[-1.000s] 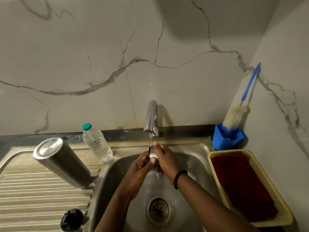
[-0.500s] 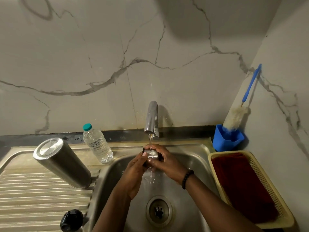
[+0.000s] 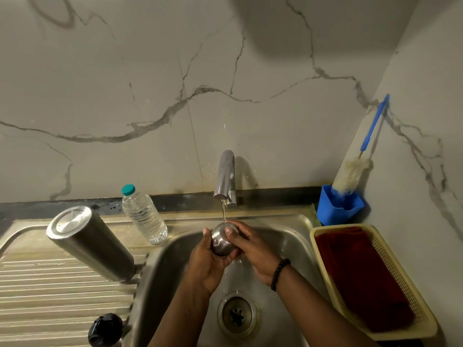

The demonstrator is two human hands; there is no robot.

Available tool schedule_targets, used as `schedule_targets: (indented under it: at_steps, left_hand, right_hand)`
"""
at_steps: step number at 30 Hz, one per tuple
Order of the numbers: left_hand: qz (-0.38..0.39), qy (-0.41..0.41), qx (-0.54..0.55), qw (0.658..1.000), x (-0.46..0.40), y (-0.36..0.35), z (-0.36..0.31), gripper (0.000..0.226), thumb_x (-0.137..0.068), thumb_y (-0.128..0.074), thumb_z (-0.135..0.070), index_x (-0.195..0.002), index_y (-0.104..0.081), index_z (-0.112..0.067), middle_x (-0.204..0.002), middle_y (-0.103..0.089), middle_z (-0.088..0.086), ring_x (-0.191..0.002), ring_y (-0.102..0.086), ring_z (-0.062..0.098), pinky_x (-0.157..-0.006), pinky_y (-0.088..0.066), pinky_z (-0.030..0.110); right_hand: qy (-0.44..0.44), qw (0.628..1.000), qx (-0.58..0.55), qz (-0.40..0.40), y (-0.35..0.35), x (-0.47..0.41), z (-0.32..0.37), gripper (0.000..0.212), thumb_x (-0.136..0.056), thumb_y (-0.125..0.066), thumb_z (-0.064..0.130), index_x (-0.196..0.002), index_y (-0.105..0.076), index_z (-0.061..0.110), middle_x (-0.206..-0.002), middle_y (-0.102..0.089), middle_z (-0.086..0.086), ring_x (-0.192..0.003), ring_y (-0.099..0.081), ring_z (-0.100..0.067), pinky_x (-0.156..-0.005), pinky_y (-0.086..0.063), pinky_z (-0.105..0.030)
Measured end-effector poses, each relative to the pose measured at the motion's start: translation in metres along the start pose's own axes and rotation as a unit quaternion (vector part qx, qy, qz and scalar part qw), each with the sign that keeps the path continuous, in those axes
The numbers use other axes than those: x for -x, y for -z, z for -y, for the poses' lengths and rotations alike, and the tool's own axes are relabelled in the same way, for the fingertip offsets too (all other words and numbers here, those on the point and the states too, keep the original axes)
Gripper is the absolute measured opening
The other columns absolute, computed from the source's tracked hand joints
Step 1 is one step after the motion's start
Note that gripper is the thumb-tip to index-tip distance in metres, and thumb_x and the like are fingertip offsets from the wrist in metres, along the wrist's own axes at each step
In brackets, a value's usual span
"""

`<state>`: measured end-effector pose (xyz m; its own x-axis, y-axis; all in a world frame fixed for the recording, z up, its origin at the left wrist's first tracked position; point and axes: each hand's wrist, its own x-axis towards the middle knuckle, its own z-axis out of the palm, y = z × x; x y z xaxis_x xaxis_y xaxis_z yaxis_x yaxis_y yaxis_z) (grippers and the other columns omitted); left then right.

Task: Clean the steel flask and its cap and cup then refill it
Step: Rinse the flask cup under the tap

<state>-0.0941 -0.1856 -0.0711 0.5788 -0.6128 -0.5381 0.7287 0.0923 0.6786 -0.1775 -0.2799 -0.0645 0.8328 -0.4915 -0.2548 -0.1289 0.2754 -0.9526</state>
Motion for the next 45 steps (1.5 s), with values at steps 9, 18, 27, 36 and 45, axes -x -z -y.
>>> schedule_targets:
  at_steps: [9,18,27,36,45]
  left_hand:
    - [0.041,-0.153,-0.193,0.968,0.004,-0.008,0.004,0.043,-0.092,-0.064,-0.031,-0.129,-0.046,-0.018,-0.12,-0.065,0.013,-0.101,-0.072,0.021,-0.08,-0.061,0.031]
    - [-0.057,-0.134,-0.147,0.978,-0.014,-0.011,-0.007,0.051,-0.107,-0.032,-0.046,-0.116,-0.064,-0.007,-0.109,-0.072,0.019,-0.101,-0.07,0.028,-0.084,-0.056,0.039]
    - [0.027,-0.232,-0.301,0.925,-0.011,-0.004,0.001,0.031,-0.105,-0.041,-0.035,-0.121,-0.059,-0.014,-0.108,-0.068,0.005,-0.087,-0.07,0.003,-0.069,-0.053,0.014]
    - [-0.008,-0.216,-0.25,0.944,-0.014,0.001,-0.003,0.042,-0.108,-0.035,-0.036,-0.114,-0.068,-0.012,-0.103,-0.076,0.008,-0.097,-0.072,0.019,-0.078,-0.057,0.027]
    - [0.061,-0.234,-0.303,0.922,-0.011,0.017,0.0,0.036,-0.094,-0.061,-0.035,-0.128,-0.057,-0.023,-0.12,-0.068,0.003,-0.106,-0.069,0.013,-0.082,-0.058,0.026]
  right_hand:
    - [-0.036,0.989,-0.062,-0.127,-0.023,-0.016,0.008,0.025,-0.099,-0.05,0.039,-0.101,-0.072,0.028,-0.107,-0.071,-0.002,-0.101,-0.067,-0.02,-0.086,-0.059,-0.038]
    - [-0.023,0.983,-0.138,-0.12,-0.025,-0.019,0.008,0.024,-0.104,-0.041,0.018,-0.106,-0.065,0.019,-0.111,-0.067,-0.002,-0.102,-0.065,-0.02,-0.083,-0.057,-0.031]
    - [-0.023,0.971,-0.196,-0.134,-0.012,-0.024,0.002,0.021,-0.102,-0.045,0.02,-0.111,-0.063,0.012,-0.116,-0.064,-0.012,-0.108,-0.063,-0.033,-0.092,-0.055,-0.048]
    - [-0.071,0.92,-0.356,-0.146,-0.013,-0.028,-0.005,0.019,-0.1,-0.047,0.013,-0.109,-0.062,0.003,-0.114,-0.068,-0.021,-0.103,-0.066,-0.032,-0.094,-0.053,-0.047]
    - [0.016,0.984,-0.103,-0.142,-0.007,-0.021,0.003,0.016,-0.097,-0.057,0.019,-0.113,-0.06,0.022,-0.115,-0.064,-0.005,-0.108,-0.062,-0.023,-0.095,-0.054,-0.043]
